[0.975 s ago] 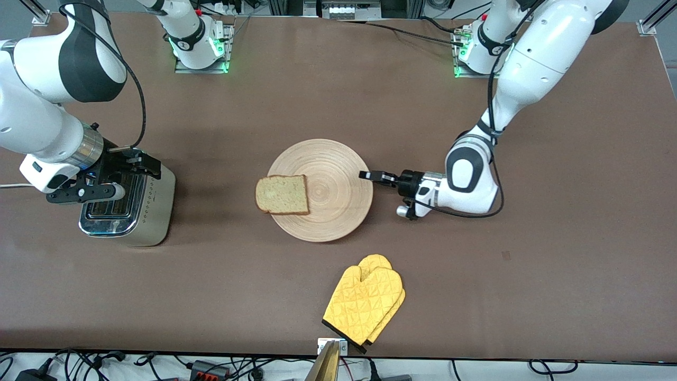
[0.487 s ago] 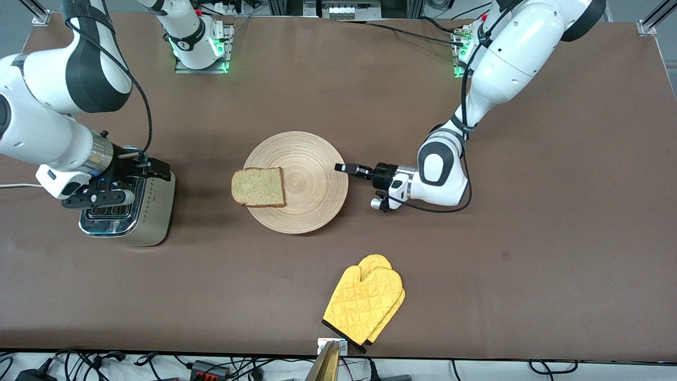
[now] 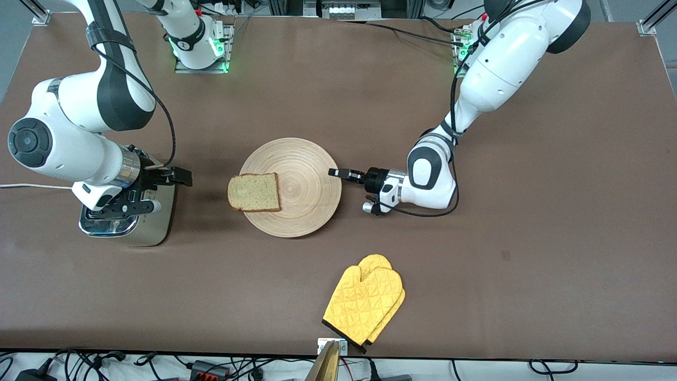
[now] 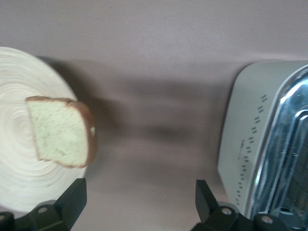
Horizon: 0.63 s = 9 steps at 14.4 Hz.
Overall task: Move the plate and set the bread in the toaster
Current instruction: 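Push the plate further while the right gripper reaches toward the bread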
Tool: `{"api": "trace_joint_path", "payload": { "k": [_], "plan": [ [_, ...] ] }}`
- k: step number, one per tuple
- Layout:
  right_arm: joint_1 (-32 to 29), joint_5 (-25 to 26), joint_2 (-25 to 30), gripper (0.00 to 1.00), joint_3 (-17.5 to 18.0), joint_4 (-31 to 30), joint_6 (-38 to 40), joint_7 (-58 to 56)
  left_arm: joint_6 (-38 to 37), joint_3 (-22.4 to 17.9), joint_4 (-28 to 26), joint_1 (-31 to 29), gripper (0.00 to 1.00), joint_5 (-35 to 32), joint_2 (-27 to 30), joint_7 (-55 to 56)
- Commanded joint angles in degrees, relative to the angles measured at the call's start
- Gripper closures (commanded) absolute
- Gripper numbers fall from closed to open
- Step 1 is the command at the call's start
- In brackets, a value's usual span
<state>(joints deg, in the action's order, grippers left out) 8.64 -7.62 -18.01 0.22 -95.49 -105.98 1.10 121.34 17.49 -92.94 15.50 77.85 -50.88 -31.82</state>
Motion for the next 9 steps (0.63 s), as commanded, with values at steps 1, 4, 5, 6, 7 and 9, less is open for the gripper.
{"api": "trace_joint_path", "payload": {
  "k": [1, 4, 5, 6, 7, 9],
  "plan": [
    [0.2, -1.3, -0.7, 0.0, 0.0, 0.0, -1.1, 0.5, 1.0, -0.2, 2.2, 0.9, 1.0, 1.3, -0.8, -1.3],
    [0.5, -1.4, -1.1, 0.0, 0.0, 0.0, -1.2, 0.5, 0.5, -0.4, 2.1, -0.2, 1.0, 1.1, -0.8, -1.1],
    [0.5, -1.4, -1.1, 0.0, 0.0, 0.0, -1.2, 0.5, 0.0, -0.4, 1.5, -1.8, 1.0, 0.8, -0.7, -1.1],
    [0.5, -1.4, -1.4, 0.0, 0.0, 0.0, -1.2, 0.5, -0.7, -0.5, 1.3, -2.1, 1.0, 0.5, -0.6, -1.2],
    [0.5, -1.4, -1.5, 0.0, 0.0, 0.0, -1.3, 0.5, -1.5, -0.5, 1.1, -2.2, 1.0, -0.1, -0.6, -1.3],
    [0.6, -1.4, -2.0, 0.0, 0.0, 0.0, -1.9, 0.6, -1.8, -0.5, -0.1, -3.2, 1.0, -1.3, -0.8, -3.9]
  ]
}}
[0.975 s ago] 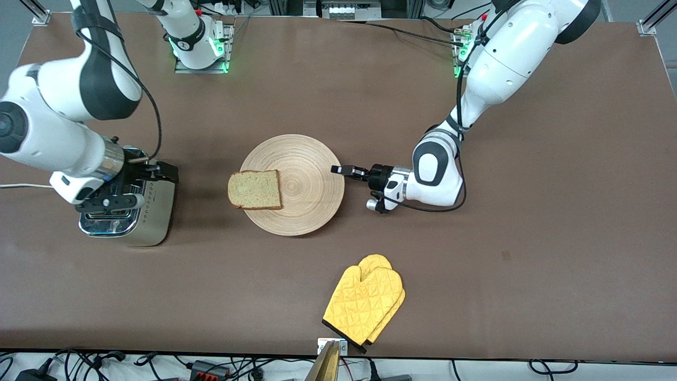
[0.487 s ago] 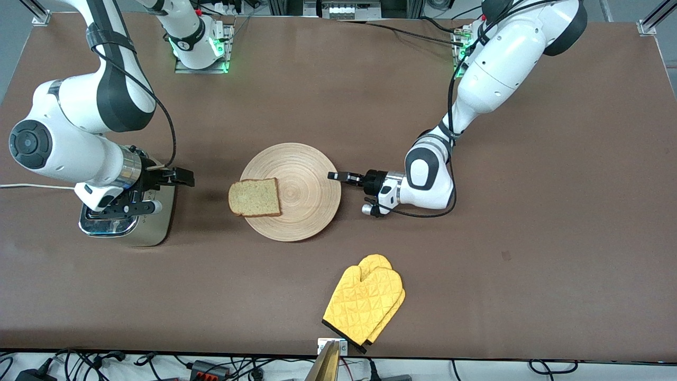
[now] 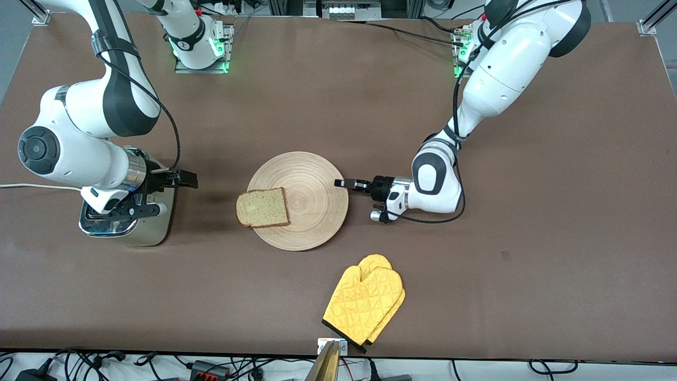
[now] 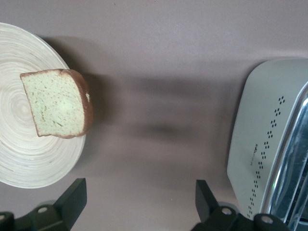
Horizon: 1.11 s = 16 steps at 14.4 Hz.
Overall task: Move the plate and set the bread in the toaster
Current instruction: 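Push the plate further while the right gripper reaches toward the bread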
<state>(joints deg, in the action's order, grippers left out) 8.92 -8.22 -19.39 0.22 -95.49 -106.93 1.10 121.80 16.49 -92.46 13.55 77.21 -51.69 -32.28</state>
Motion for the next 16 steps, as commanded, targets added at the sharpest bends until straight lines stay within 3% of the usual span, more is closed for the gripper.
{"api": "trace_joint_path", "payload": {
  "k": [1, 7, 9, 16],
  "plan": [
    [0.5, -0.8, -0.8, 0.0, 0.0, 0.0, -1.4, 0.6, -2.3, 0.5, -1.3, -1.3, 1.0, -0.7, 0.1, -4.4],
    [1.1, -3.6, -3.3, 0.0, 0.0, 0.0, -3.8, 0.6, -7.9, 0.5, -3.8, -2.4, 0.99, -0.7, 0.5, -5.5],
    [1.9, -3.6, -3.5, 0.0, 0.0, -0.1, -4.9, 0.8, -7.5, 0.3, -3.6, -2.2, 0.86, -2.2, 0.4, -5.5],
    [2.3, -3.7, -3.8, 0.0, 0.0, -0.1, -5.7, 1.4, -7.7, -0.8, -3.3, -3.0, 0.74, -6.6, 0.5, -4.6]
  ]
}}
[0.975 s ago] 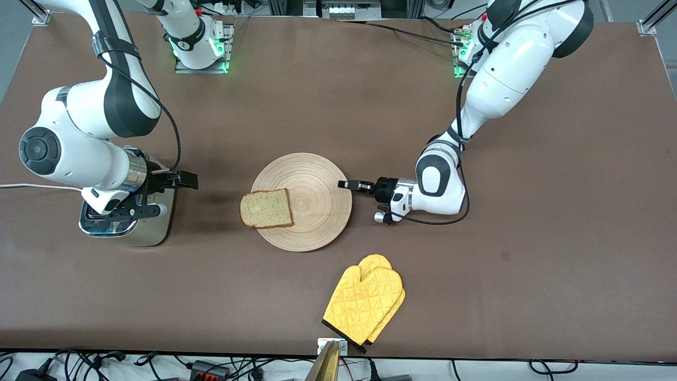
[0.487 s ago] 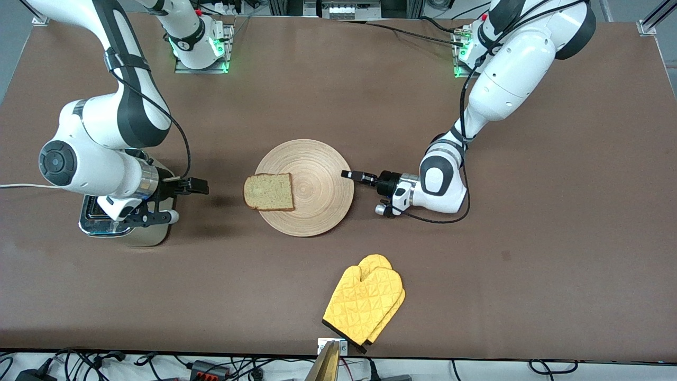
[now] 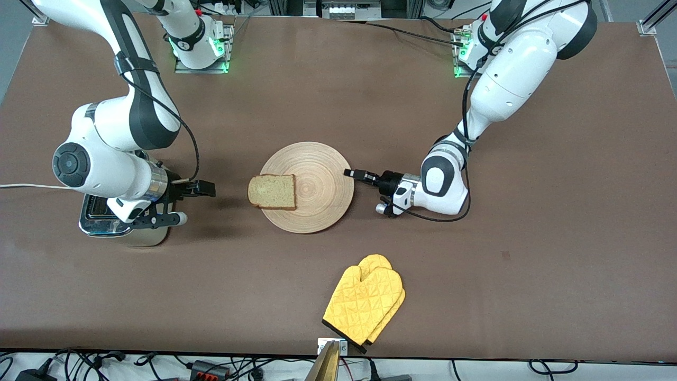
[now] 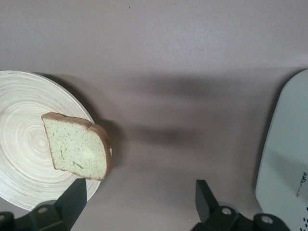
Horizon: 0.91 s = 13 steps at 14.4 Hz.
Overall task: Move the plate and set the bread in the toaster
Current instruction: 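Push the plate further while the right gripper reaches toward the bread, then grasp the bread slice with the right gripper while the left gripper withdraws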
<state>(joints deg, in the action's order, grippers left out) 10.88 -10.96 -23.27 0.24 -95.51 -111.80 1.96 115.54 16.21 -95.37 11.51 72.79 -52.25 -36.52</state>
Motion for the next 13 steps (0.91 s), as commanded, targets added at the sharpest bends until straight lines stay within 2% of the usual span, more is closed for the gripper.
{"api": "trace_joint_path", "payload": {
  "k": [1, 4, 6, 9, 11, 13],
  "plan": [
    [0.5, -1.0, 0.1, 0.0, -0.1, -0.1, -0.9, 0.6, -2.2, -1.3, -0.4, -2.1, 0.73, -5.4, 1.6, -0.3],
    [0.5, -2.4, -1.2, 0.0, -0.1, 0.0, -0.9, 0.6, -11.4, -1.6, 0.2, -8.9, 0.72, -13.7, 2.2, 0.9],
    [0.4, -8.2, -2.9, 0.0, -0.1, 0.0, -1.0, 0.4, -17.2, -1.5, 1.8, -13.0, 0.72, -19.2, 3.2, 4.7],
    [0.5, -11.3, -5.2, 0.0, -0.1, 0.0, -1.8, 0.1, -28.0, -1.5, 7.1, -18.4, 0.72, -27.2, 3.7, 11.2],
    [0.5, -14.3, -7.5, 0.0, -0.1, 0.1, -2.1, -0.8, -34.9, -1.5, 12.3, -22.0, 0.68, -33.1, 3.8, 13.5],
    [0.8, -15.3, -9.0, 0.06, 0.0, 0.2, -2.2, -1.3, -42.1, -1.5, 16.6, -25.6, 0.63, -38.0, 5.0, 17.8]
  ]
}}
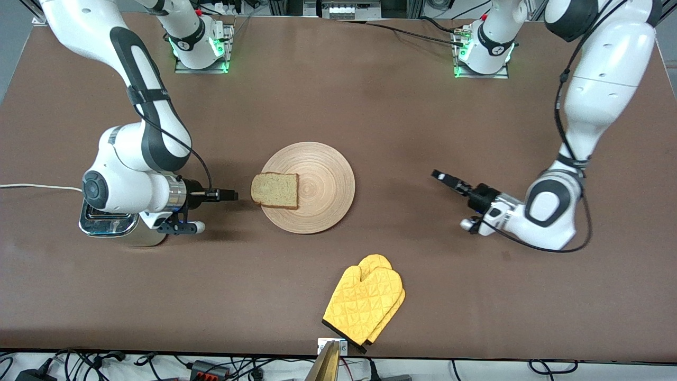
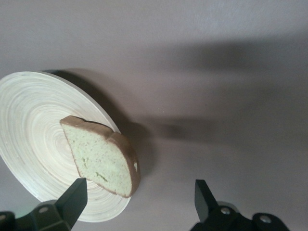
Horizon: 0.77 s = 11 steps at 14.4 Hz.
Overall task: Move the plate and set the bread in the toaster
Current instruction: 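Grasp the bread slice with the right gripper while the left gripper withdraws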
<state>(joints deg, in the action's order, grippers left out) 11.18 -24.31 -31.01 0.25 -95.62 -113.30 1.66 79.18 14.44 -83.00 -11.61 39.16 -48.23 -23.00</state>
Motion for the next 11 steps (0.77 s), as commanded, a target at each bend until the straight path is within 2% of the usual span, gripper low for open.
{"api": "trace_joint_path", "payload": {
  "k": [1, 2, 3, 5, 8, 10, 11],
  "plan": [
    [1.5, -2.1, -1.5, 0.15, 0.0, 0.3, -0.7, -1.0, -8.9, 0.2, 5.9, -4.7, 0.59, -6.5, 1.0, 7.4],
    [2.1, -2.4, -1.7, 0.17, 0.0, 0.3, -0.6, -1.0, -11.2, 0.5, 7.9, -6.5, 0.57, -9.1, 1.0, 9.5],
    [2.7, -2.6, -2.2, 0.24, 0.0, 0.3, -0.5, -1.1, -13.2, 0.9, 10.5, -8.1, 0.52, -11.6, 1.3, 10.9],
    [3.3, -2.8, -3.2, 0.24, 0.1, 0.3, -0.7, -1.0, -16.9, 0.4, 14.3, -8.4, 0.47, -15.3, 4.1, 13.1],
    [3.8, -2.8, -4.3, 0.24, 0.5, 0.3, -0.8, -2.4, -17.4, 1.1, 14.4, -7.8, 0.29, -26.6, 13.4, 17.7],
    [3.8, -2.8, -5.1, 0.24, 0.5, 0.3, -1.1, -2.8, -17.4, 1.1, 14.4, -7.3, 0.15, -31.1, 17.8, 17.9],
    [3.8, -2.8, -5.4, 0.24, 0.5, 0.3, -1.4, -2.8, -17.7, 1.1, 13.9, -7.3, 0.15, -32.2, 19.7, 18.7]
  ]
}}
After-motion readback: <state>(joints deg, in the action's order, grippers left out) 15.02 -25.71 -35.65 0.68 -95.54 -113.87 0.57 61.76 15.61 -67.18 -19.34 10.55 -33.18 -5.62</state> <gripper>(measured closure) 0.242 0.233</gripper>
